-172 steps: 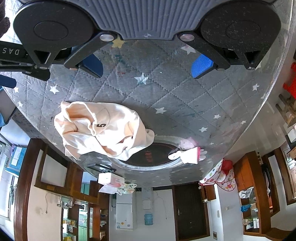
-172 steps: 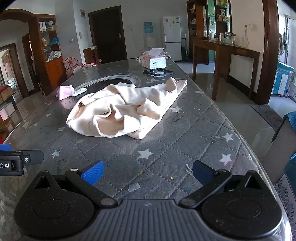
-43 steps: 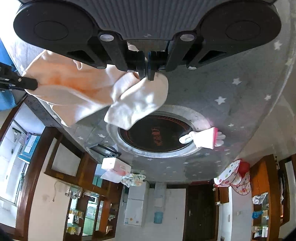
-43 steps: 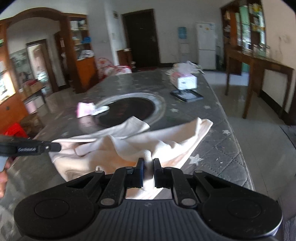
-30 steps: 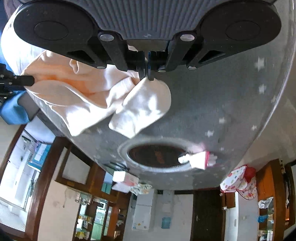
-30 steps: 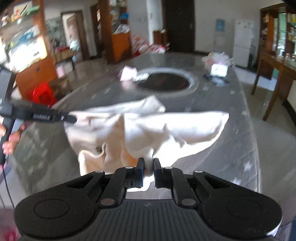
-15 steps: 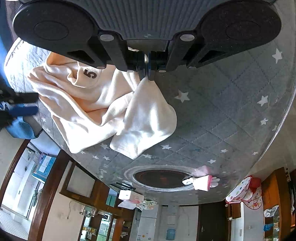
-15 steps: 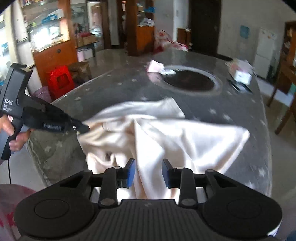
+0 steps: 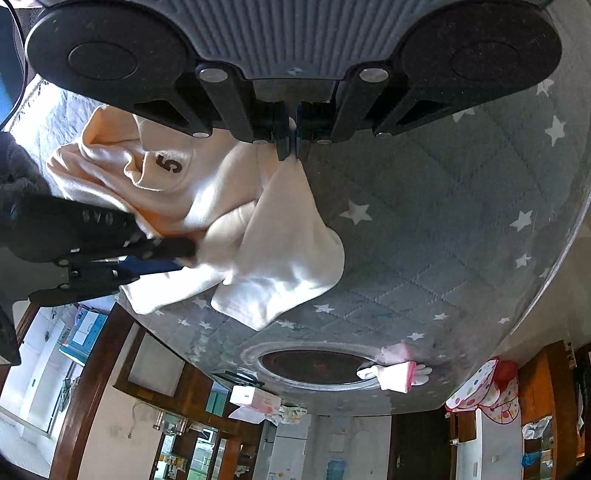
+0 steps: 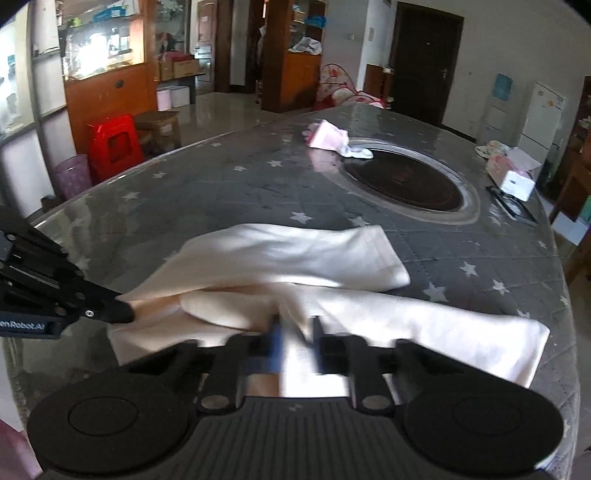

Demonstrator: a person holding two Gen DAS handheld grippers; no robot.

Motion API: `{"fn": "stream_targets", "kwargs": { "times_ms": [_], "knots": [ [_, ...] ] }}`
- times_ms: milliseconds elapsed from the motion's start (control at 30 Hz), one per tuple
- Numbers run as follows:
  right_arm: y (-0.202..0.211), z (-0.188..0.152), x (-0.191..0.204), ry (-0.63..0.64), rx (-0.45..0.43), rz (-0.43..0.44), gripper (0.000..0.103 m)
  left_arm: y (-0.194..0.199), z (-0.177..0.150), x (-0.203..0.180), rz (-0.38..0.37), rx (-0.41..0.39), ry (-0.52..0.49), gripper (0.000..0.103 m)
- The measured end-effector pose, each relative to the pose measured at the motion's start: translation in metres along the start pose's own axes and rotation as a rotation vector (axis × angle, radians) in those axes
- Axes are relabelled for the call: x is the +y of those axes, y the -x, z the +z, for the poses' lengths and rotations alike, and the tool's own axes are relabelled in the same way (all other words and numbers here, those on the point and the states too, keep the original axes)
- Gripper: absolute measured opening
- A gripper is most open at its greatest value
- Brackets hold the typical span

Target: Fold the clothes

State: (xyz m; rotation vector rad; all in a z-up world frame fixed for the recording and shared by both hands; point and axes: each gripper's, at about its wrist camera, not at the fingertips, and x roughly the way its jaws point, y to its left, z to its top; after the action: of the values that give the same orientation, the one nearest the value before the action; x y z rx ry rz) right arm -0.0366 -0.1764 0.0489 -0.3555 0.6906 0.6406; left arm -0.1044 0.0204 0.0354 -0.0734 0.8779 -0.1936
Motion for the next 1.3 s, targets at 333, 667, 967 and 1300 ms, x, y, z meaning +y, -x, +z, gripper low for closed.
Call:
{"fn": "stream_targets", "kwargs": {
  "times_ms": [333, 667, 967, 1300],
  "knots": [
    [0.062, -0.023, -0.038, -0.042, -0.060, -0.216, 0.003, 0.002, -0.005, 0.003, -0.005, -0.008, -0.005, 0.003],
    [0.090, -0.051, -0.048, -0.126, -0.028, -0.168, 0.025, 0.007, -0.013, 0.005, -0.010, -0.007, 0.001, 0.003],
    [0.018, -0.023, -0.003, -0.011, -0.014, -0.016, 0.035, 0.011, -0.015, 0.007, 0.017, 0.005, 0.003, 0.007],
    [0.033, -0.029, -0.026, -0.069, -0.072, -0.134, 0.004, 0.013, 0.004, -0.004, 0.033, -0.038, -0.045, 0.041]
  ]
}}
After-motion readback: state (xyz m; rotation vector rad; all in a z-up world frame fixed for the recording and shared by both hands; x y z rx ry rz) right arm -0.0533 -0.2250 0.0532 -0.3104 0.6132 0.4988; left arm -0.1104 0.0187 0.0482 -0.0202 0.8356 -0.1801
